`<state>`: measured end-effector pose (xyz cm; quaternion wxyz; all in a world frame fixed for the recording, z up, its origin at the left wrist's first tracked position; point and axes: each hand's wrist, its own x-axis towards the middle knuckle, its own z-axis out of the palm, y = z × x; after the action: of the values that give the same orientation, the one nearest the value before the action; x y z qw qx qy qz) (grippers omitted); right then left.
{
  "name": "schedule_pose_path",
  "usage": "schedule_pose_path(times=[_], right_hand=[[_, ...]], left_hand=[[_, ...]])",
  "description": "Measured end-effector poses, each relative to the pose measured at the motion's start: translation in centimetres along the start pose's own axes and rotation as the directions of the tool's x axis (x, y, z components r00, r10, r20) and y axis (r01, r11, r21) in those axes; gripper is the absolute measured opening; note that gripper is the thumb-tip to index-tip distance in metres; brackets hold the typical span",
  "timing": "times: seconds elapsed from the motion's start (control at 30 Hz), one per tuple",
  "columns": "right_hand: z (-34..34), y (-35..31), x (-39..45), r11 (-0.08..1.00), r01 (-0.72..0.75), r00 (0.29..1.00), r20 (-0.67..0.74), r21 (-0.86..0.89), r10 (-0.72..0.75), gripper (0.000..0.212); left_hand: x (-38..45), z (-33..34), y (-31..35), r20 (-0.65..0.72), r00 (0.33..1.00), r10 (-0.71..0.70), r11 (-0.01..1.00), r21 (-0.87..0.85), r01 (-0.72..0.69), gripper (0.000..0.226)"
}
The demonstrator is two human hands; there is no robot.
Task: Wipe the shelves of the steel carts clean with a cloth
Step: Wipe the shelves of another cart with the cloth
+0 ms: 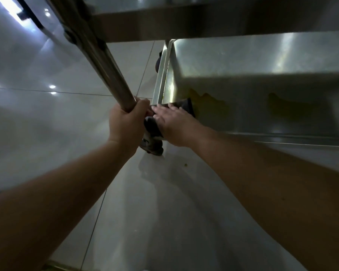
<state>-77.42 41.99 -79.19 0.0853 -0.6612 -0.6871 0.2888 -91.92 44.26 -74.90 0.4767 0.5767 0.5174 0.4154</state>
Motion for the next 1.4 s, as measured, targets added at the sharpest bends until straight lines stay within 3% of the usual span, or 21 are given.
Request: schedule_pose_path(times=[0.2,0.33,0.4,0.5,0.57,0.6,0.67,0.77,0.83,0.9,0.97,1.03,1.1,1.23,1.4], right_hand=[[1.8,3.0,-1.5,0.985,-0.112,0.983,-0.159,-0.131,0.090,0.070],[-0.8,10.4,-5.4,0.941,-0.312,0.918,-0.298,-0.131,0.263,0.077],[-3.2,15.4,-7.5,0.871,-0.480,0.824,-0.393,-0.102,0.408,0.079],[-6.8,21.2,-9.8,0.682,-0.730,0.606,-0.427,0.036,0.671,0.080],[-7.5,21.7,-9.0,0.580,-0.802,0.493,-0.390,0.143,0.778,0.078],[-7.4,20.8,-7.8,0.563,-0.809,0.472,-0.385,0.167,0.793,0.078],[-6.7,17.8,-4.4,0.617,-0.773,0.522,-0.404,0.149,0.751,0.076],[-4.8,11.5,1.6,0.791,-0.612,0.717,-0.404,0.028,0.569,0.074],[-3.0,6.9,5.1,0.885,-0.452,0.854,-0.340,-0.108,0.395,0.075],[-1.7,3.7,7.0,0.955,-0.200,0.964,-0.218,-0.221,0.152,0.076],[-1.8,3.8,7.1,0.957,0.045,0.992,-0.100,-0.286,-0.076,0.077],[-2.9,5.7,6.7,0.923,0.195,0.978,-0.010,-0.331,-0.210,0.076],[-4.2,7.4,7.7,0.928,0.151,0.985,-0.027,-0.341,-0.170,0.074],[-7.1,9.3,12.3,0.942,-0.217,0.965,-0.204,-0.255,0.167,0.073],[-9.4,9.3,16.6,0.893,-0.413,0.907,-0.165,-0.179,0.387,0.067]], left_hand=[[0.5,-0.2,-0.2,0.044,0.999,0.003,0.999,-0.039,-0.002,0.019],[1.0,0.2,-0.3,0.051,0.998,0.031,0.992,-0.125,-0.024,0.023],[1.2,0.5,-0.6,0.028,0.999,0.043,0.988,-0.149,-0.038,0.019],[1.1,0.7,-1.0,-0.005,0.998,0.058,0.982,-0.179,-0.058,0.015],[1.0,0.9,-1.1,-0.021,0.996,0.086,0.979,-0.185,-0.088,0.014],[1.0,1.0,-1.2,-0.024,0.995,0.098,0.978,-0.185,-0.101,0.014],[0.9,1.0,-1.1,-0.031,0.994,0.104,0.977,-0.183,-0.108,0.015],[0.8,1.0,-1.2,-0.015,0.994,0.107,0.975,-0.194,-0.107,0.020],[0.9,0.9,-1.2,0.002,0.991,0.131,0.972,-0.196,-0.128,0.023],[0.8,0.9,-1.4,0.004,0.988,0.152,0.971,-0.186,-0.149,0.025],[0.7,1.0,-1.5,-0.009,0.988,0.154,0.971,-0.183,-0.153,0.025],[0.5,1.0,-1.5,-0.021,0.989,0.146,0.974,-0.170,-0.147,0.026],[0.5,0.9,-1.5,-0.034,0.989,0.142,0.975,-0.166,-0.146,0.025],[0.3,0.9,-1.2,0.003,0.992,0.123,0.975,-0.187,-0.121,0.022],[0.4,0.6,-1.4,-0.009,0.990,0.144,0.984,-0.101,-0.144,0.024]])
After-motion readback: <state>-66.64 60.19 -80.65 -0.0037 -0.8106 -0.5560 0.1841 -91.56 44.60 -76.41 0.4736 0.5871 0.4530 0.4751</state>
